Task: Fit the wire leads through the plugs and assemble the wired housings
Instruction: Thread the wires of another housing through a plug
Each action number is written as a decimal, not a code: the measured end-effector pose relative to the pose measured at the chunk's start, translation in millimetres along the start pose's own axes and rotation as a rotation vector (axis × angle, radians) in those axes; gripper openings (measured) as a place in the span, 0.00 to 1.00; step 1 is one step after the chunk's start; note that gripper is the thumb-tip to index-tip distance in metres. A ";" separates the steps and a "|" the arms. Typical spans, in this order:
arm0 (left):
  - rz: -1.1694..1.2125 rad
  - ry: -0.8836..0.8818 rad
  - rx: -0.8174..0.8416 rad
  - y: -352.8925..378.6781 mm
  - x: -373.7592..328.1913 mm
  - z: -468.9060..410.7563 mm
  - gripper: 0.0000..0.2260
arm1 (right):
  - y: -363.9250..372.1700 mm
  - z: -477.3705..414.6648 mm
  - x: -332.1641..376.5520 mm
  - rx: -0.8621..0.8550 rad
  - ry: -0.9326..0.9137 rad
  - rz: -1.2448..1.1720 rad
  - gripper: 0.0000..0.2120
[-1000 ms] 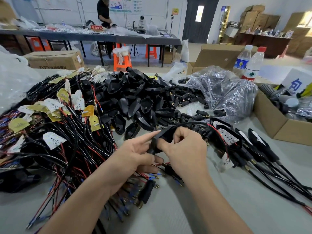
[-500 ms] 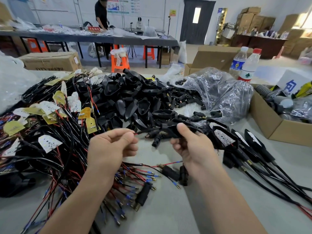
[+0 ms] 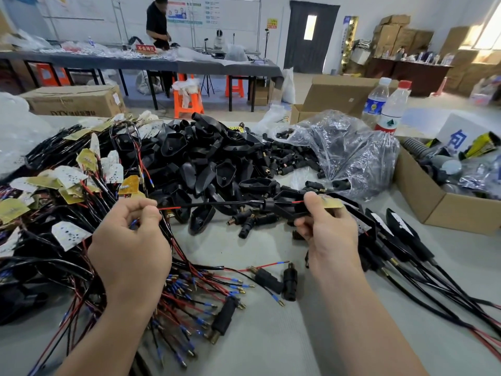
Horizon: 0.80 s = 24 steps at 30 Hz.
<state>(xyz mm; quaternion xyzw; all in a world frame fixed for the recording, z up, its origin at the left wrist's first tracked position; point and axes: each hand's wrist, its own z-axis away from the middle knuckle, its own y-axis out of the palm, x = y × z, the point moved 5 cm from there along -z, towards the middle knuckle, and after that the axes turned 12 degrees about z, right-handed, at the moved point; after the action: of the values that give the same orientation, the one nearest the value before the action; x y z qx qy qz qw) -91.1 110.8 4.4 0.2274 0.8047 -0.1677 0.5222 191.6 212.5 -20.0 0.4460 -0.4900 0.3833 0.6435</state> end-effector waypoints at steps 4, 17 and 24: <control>-0.397 0.145 0.101 7.7 -10.6 9.4 0.09 | -7.4 -4.3 11.0 -0.023 -0.141 0.154 0.03; -0.290 0.452 0.726 62.8 -26.1 64.8 0.29 | 14.0 14.0 2.8 0.118 -0.190 0.330 0.06; -0.174 0.278 0.651 59.5 -11.5 55.9 0.16 | 20.9 25.3 4.0 0.266 -0.212 0.397 0.04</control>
<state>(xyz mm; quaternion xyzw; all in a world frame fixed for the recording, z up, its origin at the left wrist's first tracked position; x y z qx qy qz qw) -12.2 130.2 -9.2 0.3328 0.7888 -0.4264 0.2917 165.7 195.2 -8.9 0.4594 -0.5779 0.5141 0.4366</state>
